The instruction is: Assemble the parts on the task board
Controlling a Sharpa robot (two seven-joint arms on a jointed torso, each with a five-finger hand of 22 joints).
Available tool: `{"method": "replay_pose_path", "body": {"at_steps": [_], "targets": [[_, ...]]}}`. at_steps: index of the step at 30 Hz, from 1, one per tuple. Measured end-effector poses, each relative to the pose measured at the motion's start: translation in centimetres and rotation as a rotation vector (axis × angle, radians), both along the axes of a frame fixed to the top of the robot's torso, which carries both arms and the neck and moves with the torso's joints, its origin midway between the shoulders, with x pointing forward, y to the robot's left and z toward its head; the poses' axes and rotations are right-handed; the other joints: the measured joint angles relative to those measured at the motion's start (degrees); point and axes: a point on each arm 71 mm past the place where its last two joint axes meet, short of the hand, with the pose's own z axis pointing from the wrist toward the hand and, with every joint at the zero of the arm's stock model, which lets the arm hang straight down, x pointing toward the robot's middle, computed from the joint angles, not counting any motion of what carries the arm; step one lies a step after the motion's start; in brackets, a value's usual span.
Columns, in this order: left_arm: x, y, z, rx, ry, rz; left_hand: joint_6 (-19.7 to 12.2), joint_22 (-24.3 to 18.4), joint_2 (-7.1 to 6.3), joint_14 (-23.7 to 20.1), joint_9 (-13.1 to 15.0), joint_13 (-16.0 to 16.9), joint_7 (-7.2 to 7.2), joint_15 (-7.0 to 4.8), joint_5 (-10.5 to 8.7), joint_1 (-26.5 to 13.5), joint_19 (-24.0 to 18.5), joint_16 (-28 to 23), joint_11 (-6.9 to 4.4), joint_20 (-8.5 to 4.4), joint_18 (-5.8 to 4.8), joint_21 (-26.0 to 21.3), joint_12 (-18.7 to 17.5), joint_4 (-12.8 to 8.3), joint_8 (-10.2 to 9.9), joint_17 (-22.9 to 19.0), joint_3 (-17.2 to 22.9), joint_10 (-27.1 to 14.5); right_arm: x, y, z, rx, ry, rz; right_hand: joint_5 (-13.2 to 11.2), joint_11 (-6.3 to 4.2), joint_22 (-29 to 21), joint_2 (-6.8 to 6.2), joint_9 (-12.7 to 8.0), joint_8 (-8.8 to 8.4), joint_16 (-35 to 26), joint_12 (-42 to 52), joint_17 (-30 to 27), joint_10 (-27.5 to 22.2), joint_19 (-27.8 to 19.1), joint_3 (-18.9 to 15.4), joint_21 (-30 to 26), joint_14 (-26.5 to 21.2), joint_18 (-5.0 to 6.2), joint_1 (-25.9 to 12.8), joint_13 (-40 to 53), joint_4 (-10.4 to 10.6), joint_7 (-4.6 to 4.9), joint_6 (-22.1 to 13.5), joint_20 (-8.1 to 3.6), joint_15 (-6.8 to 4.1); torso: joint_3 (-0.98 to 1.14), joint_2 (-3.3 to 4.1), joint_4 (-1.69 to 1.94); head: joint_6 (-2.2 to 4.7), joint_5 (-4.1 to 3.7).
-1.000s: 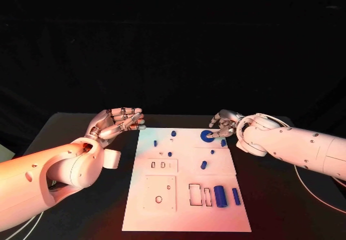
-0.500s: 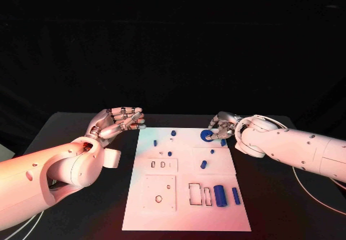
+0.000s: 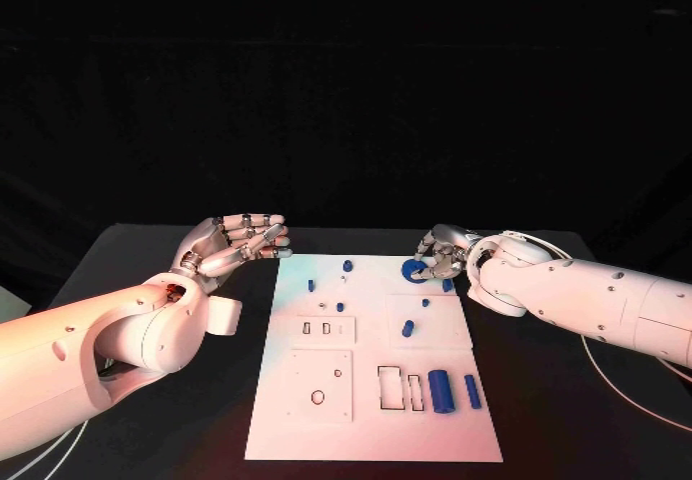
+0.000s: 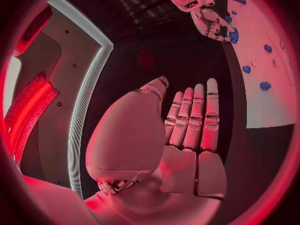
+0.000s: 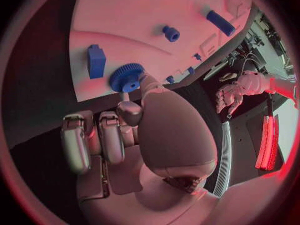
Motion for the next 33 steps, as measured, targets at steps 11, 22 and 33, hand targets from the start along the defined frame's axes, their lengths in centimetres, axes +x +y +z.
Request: {"method": "replay_pose_path", "body": {"at_steps": [11, 22, 33], "targets": [[0.0, 0.0, 0.0, 0.001, 0.001, 0.001, 0.0, 0.0, 0.00, 0.0, 0.0, 0.0, 0.00, 0.00, 0.00, 0.0, 0.0, 0.0, 0.00, 0.00, 0.00, 0.0, 0.0, 0.0, 0.0, 0.0, 0.0, 0.0, -0.2, 0.3, -0.1, -0.033, -0.036, 0.020, 1.7, -0.23, 0.0, -0.77, -1.1, -0.48, 0.0, 0.0, 0.0, -0.2, 0.0, 4.9, 0.0, 0.1, 0.00, 1.7, -0.1, -0.7, -0.49, 2.5, -0.86, -0.69, -0.01, 0.01, -0.04, -0.15, 0.05], [0.0, 0.1, 0.0, 0.001, 0.001, 0.001, 0.0, 0.0, 0.00, 0.0, 0.0, 0.0, 0.00, 0.00, 0.00, 0.0, 0.0, 0.0, 0.00, 0.00, 0.00, 0.0, 0.0, 0.0, 0.0, 0.0, 0.0, 0.0, -1.1, 1.4, -0.1, -0.046, -0.081, 0.062, 4.8, -0.25, 0.0, -1.92, -1.8, -1.25, 0.0, 0.0, 0.0, -0.2, 0.0, 9.3, 0.0, 0.1, 0.00, 2.8, -0.2, -1.2, 0.21, 3.3, -0.86, -0.76, -0.01, -0.04, -0.03, 0.02, 0.10], [0.0, 0.0, 0.0, 0.001, 0.002, 0.000, 0.0, 0.0, 0.00, 0.0, 0.0, 0.0, 0.00, 0.00, 0.01, 0.0, -0.2, 0.0, 0.00, 0.20, 0.00, 0.0, 0.0, 0.0, 0.0, 0.1, 0.0, 0.0, -3.1, 5.5, 1.8, -0.012, -0.189, 0.177, 4.8, -0.48, 0.0, -2.93, -1.7, -0.84, 0.0, 0.3, 0.0, -0.4, 0.0, 9.7, 0.0, 0.1, 0.00, 2.1, -0.1, -1.2, 0.19, 3.7, -0.85, -0.72, -0.05, -0.08, -0.02, 0.21, 0.08]]}}
